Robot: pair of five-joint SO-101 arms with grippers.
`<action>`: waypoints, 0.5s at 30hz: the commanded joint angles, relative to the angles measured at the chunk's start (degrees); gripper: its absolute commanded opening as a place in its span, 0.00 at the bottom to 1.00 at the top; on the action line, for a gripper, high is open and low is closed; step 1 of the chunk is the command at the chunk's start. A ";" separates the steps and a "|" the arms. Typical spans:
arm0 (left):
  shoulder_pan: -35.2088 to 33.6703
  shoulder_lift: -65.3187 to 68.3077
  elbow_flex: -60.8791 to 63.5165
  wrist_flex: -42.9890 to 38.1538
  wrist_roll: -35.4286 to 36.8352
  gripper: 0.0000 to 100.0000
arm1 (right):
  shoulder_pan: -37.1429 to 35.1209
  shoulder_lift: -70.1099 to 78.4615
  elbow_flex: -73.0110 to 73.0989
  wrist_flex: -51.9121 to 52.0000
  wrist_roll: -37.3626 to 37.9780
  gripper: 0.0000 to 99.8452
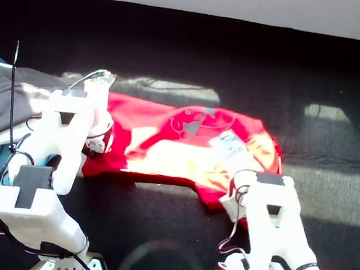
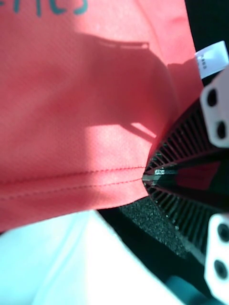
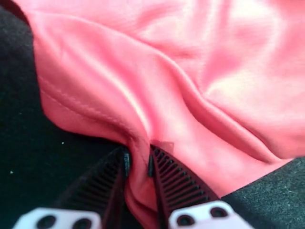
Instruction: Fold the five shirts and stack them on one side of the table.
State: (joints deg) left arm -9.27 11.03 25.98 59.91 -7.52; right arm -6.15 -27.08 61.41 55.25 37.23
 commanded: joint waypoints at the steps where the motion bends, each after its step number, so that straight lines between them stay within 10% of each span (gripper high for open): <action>1: -0.75 0.04 0.22 -1.93 -0.18 0.01 | 1.36 0.13 -6.99 4.18 0.70 0.01; 15: -0.75 0.04 0.22 -1.93 -0.18 0.01 | 1.36 23.16 -43.65 8.31 -0.97 0.01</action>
State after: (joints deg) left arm -9.36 11.03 25.98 59.91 -7.52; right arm -5.54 -10.46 26.33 62.81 37.32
